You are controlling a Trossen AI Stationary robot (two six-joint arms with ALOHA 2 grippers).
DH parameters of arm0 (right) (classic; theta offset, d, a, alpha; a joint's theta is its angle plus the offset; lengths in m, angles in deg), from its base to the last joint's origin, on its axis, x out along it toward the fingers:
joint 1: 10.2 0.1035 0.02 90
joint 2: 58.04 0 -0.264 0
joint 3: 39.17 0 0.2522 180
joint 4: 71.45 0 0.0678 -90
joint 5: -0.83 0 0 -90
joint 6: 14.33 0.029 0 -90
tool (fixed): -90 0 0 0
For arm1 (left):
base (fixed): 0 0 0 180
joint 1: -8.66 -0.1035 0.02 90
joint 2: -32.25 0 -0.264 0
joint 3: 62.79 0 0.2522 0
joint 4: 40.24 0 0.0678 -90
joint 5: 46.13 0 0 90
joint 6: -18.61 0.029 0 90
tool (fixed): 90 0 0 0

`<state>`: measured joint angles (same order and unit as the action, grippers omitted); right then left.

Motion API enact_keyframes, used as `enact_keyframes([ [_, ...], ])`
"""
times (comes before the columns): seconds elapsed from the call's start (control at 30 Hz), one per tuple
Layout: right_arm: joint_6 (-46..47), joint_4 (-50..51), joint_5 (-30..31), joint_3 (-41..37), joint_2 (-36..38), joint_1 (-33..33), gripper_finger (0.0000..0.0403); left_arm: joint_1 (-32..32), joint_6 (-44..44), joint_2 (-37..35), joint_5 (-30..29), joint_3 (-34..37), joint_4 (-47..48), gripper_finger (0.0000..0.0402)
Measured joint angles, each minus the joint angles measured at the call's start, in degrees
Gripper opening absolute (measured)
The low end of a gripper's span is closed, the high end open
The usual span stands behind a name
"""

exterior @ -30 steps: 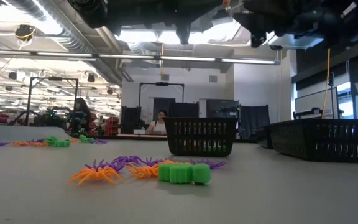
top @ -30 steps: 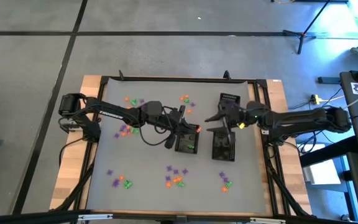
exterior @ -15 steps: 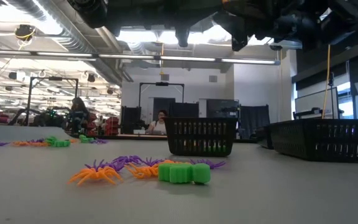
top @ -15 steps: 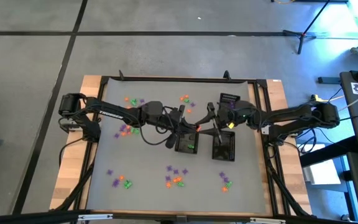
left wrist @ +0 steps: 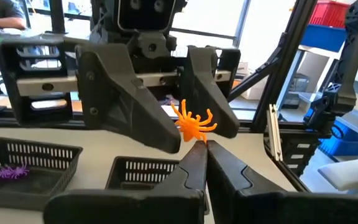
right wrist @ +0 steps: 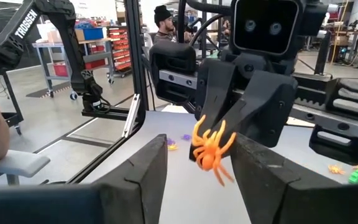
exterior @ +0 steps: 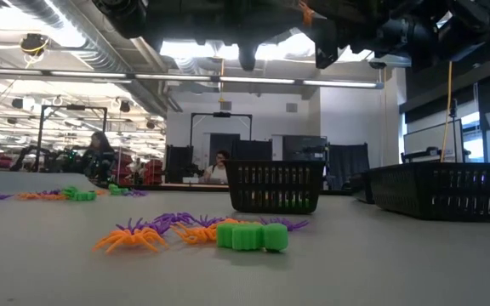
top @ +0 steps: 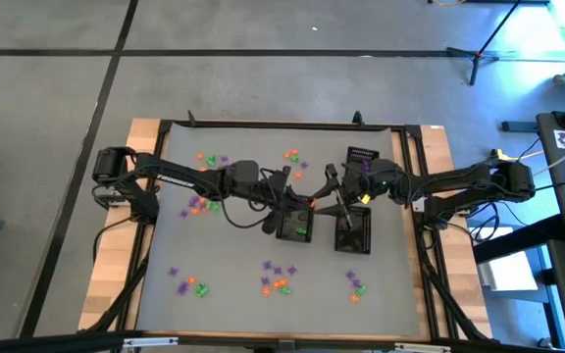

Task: Sort Halloween decoration
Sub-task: Put the orange spider toy into the bottom right bin

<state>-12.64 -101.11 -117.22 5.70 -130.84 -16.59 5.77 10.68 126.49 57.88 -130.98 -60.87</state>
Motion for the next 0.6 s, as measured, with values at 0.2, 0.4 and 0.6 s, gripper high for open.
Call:
enact_keyframes([
  [0.2,0.0,0.4,0.0,0.0,0.0,0.0,0.0111,0.0,0.0,0.0,0.0,0.0,0.3,0.0],
  [0.4,0.0,0.5,0.0,0.0,0.0,0.0,0.0027,0.0,0.0,0.0,0.0,0.0,0.4,0.0],
  [0.6,-0.1,0.7,0.1,0.0,0.0,0.0,0.002,0.0,-0.4,0.0,-1.5,0.0,1.0,0.0],
])
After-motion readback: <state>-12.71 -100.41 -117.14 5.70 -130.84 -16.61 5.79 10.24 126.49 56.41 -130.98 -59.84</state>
